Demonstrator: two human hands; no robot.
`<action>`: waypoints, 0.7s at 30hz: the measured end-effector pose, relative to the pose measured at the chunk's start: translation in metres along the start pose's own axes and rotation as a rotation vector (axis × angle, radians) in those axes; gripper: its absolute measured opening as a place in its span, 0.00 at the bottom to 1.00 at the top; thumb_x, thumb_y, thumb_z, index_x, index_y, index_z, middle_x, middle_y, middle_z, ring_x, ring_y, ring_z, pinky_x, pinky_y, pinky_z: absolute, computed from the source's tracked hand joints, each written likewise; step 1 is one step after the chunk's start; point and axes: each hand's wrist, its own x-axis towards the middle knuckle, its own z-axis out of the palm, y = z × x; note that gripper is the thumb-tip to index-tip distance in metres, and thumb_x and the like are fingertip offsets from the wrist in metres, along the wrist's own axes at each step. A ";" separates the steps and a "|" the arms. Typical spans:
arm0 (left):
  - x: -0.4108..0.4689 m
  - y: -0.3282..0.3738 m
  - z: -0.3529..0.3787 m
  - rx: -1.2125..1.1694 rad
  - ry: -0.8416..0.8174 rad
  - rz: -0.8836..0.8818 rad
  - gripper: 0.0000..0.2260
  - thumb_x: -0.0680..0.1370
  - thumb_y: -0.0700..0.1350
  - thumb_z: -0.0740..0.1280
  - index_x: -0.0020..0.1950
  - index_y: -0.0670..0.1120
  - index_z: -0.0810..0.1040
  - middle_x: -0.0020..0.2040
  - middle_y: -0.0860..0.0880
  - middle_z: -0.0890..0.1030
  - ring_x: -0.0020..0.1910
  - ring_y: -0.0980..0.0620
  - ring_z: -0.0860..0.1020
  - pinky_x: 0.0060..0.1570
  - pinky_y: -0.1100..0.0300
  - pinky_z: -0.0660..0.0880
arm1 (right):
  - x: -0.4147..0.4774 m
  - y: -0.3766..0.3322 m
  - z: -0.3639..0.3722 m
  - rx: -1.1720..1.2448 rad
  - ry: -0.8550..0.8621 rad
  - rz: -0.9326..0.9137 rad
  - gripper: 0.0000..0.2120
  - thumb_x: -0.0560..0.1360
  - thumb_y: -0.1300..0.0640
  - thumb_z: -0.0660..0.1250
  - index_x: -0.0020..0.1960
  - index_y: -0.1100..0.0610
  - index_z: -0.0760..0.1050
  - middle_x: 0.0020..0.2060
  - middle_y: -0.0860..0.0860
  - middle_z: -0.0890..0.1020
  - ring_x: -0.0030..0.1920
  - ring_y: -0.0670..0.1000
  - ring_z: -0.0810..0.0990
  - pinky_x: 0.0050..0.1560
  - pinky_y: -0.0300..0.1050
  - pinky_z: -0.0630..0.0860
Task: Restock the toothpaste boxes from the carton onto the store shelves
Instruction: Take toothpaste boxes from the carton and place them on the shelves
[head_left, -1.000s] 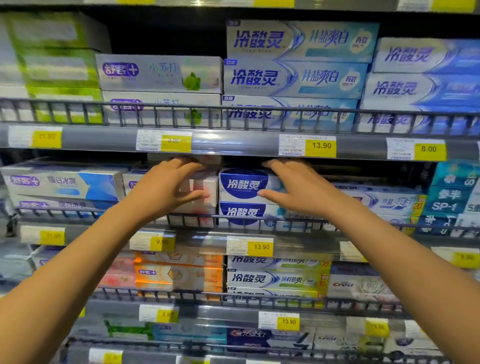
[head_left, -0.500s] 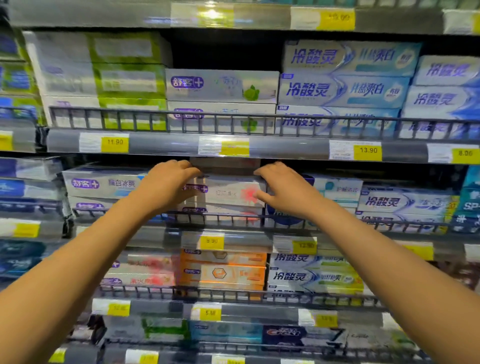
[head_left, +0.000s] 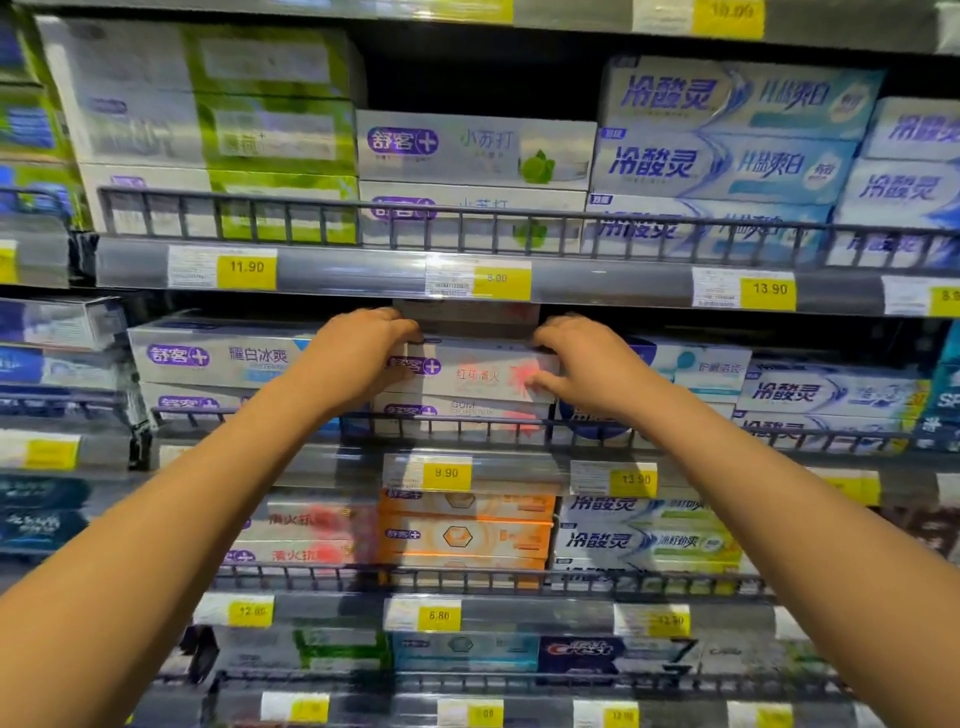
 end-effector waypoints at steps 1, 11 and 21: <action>0.000 0.000 0.000 -0.004 -0.001 -0.004 0.19 0.74 0.49 0.71 0.64 0.48 0.76 0.61 0.45 0.78 0.58 0.43 0.76 0.56 0.49 0.74 | 0.000 0.000 0.001 0.001 -0.002 0.004 0.19 0.73 0.48 0.68 0.59 0.59 0.75 0.56 0.57 0.79 0.58 0.58 0.74 0.56 0.52 0.72; 0.004 -0.003 0.000 -0.007 0.008 0.008 0.18 0.73 0.49 0.71 0.61 0.47 0.78 0.59 0.45 0.79 0.56 0.43 0.77 0.53 0.50 0.74 | 0.005 0.000 0.006 0.066 0.000 0.048 0.23 0.73 0.48 0.68 0.64 0.57 0.74 0.59 0.55 0.78 0.60 0.56 0.74 0.60 0.50 0.71; -0.003 -0.004 0.007 -0.043 0.062 0.011 0.19 0.74 0.48 0.70 0.64 0.46 0.77 0.62 0.44 0.78 0.58 0.42 0.76 0.56 0.49 0.73 | 0.005 0.003 0.008 0.052 -0.016 0.027 0.25 0.74 0.48 0.66 0.67 0.57 0.70 0.63 0.55 0.75 0.63 0.55 0.72 0.63 0.50 0.69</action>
